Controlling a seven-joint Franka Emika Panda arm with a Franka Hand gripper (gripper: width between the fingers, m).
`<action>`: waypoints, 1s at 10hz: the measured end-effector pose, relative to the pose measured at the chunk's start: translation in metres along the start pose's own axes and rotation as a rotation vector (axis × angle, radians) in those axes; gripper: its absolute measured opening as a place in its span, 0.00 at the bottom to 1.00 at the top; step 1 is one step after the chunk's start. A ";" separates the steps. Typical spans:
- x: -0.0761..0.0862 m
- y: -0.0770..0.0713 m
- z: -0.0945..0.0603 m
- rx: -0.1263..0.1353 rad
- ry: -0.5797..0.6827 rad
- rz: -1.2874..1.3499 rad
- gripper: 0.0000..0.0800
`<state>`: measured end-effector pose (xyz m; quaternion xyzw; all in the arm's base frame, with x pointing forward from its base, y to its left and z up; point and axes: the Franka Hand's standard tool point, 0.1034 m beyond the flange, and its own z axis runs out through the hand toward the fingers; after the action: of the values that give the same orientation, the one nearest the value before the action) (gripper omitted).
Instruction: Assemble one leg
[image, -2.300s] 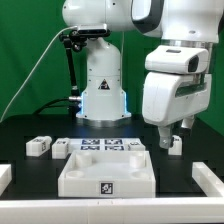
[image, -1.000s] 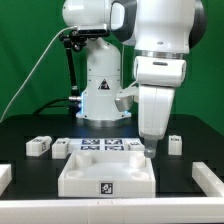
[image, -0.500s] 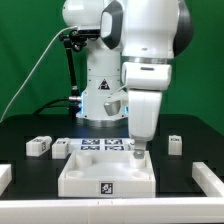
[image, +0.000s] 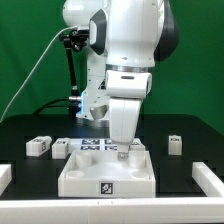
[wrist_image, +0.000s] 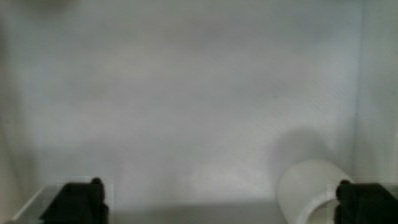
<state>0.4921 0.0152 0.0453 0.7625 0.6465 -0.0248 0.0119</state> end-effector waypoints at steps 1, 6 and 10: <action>0.000 0.000 -0.001 -0.001 0.000 0.000 0.81; -0.021 -0.047 0.021 0.034 0.012 0.012 0.81; -0.034 -0.059 0.043 0.006 0.052 -0.037 0.81</action>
Offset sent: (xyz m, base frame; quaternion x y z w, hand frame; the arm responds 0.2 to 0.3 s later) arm -0.0532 -0.0120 -0.0104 0.0325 0.0222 0.0078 0.9992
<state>0.4276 -0.0106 0.0049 0.7507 0.6605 -0.0068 -0.0077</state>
